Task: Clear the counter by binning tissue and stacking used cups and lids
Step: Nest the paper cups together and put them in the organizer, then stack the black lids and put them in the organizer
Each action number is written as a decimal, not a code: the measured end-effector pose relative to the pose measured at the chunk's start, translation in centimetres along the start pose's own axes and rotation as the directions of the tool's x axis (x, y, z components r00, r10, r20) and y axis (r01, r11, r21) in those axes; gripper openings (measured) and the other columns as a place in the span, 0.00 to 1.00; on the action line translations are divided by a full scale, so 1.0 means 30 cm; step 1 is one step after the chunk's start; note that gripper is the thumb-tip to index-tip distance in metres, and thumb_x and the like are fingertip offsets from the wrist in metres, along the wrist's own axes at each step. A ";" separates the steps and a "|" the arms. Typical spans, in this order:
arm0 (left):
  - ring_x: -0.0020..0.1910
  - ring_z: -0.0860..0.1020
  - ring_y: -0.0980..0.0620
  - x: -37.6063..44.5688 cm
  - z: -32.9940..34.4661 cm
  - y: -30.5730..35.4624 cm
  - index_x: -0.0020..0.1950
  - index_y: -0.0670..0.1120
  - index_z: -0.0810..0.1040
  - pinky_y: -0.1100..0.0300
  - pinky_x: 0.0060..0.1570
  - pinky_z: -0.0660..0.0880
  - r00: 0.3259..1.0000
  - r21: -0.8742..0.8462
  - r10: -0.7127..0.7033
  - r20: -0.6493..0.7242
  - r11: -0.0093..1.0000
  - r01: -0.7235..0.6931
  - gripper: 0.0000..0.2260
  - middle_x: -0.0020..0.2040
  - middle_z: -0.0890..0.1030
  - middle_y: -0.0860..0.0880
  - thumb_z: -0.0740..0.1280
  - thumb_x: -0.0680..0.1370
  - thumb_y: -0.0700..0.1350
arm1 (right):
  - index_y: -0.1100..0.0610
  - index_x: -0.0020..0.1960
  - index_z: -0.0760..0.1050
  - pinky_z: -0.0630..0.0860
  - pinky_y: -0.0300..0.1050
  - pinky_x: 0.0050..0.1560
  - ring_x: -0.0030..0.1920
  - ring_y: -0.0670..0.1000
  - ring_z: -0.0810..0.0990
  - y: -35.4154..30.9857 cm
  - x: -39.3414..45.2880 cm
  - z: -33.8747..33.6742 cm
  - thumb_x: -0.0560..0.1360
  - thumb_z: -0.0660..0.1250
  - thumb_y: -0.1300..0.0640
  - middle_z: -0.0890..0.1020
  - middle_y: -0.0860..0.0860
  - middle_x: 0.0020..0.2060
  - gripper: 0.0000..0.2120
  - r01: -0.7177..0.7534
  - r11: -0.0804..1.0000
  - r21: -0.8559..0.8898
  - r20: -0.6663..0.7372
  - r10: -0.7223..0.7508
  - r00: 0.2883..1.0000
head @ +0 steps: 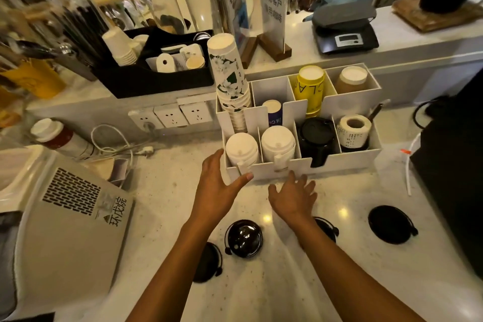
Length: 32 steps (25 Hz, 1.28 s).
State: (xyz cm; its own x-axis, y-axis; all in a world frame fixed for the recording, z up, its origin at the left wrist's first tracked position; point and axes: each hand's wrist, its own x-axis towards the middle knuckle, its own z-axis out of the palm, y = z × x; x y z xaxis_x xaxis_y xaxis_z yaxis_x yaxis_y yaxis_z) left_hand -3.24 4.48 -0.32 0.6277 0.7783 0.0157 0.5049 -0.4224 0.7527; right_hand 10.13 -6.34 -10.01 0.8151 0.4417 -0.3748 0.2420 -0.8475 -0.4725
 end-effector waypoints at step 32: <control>0.75 0.65 0.49 -0.427 -0.067 -0.465 0.79 0.53 0.59 0.54 0.71 0.65 0.972 0.191 -0.236 0.013 0.955 0.229 0.41 0.78 0.63 0.50 0.75 0.72 0.61 | 0.49 0.78 0.58 0.63 0.57 0.74 0.76 0.60 0.57 -0.093 -0.335 0.150 0.76 0.62 0.38 0.64 0.53 0.77 0.34 0.399 0.916 -0.046 0.092 -0.394 0.914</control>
State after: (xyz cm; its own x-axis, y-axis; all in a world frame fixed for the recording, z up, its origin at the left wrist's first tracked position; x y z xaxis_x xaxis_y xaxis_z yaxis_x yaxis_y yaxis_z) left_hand -19.53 1.34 -9.70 0.4989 0.8497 -0.1708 0.7387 -0.3138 0.5966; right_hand -1.11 -7.07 -8.53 0.6013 0.7651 -0.2304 0.5712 -0.6132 -0.5456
